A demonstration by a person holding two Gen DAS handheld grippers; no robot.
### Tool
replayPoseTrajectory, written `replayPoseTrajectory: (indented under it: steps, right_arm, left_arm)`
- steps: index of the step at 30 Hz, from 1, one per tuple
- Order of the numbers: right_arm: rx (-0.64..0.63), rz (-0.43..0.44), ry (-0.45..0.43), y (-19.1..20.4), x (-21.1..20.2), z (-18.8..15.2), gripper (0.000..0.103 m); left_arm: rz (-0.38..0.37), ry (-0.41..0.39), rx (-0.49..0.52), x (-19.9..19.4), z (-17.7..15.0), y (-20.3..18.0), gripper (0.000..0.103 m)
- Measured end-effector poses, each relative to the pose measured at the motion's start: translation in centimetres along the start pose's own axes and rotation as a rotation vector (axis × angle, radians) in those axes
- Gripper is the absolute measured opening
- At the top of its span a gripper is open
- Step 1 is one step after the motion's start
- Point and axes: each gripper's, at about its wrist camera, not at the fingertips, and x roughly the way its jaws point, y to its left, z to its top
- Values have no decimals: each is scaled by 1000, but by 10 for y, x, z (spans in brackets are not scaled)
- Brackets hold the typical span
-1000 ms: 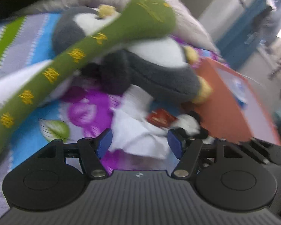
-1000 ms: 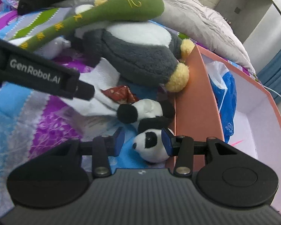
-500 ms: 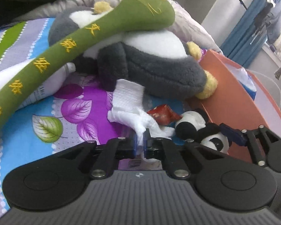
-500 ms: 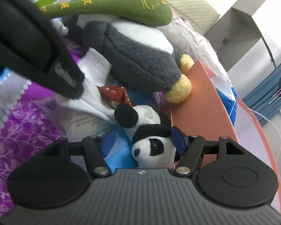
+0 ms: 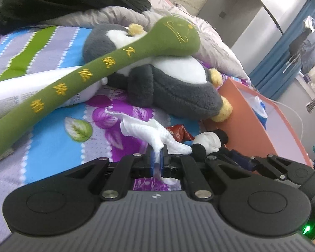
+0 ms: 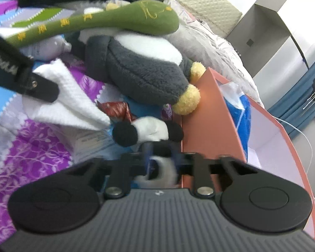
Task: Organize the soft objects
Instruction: 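Grasp the white tissue with the left tool while the right tool grasps the panda plush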
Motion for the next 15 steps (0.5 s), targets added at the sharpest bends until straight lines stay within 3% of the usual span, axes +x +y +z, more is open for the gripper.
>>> replayPoseTrajectory:
  steps: [5,15]
  right_arm:
    - [24,44,-12,-4,-22,-5,6]
    - [-21,67,-38,2,-35,-16,9]
  left_arm:
    - [33,-29,-3,-32,-12,-3,6]
    - [148,-44,-48,-68,-37,-4,6]
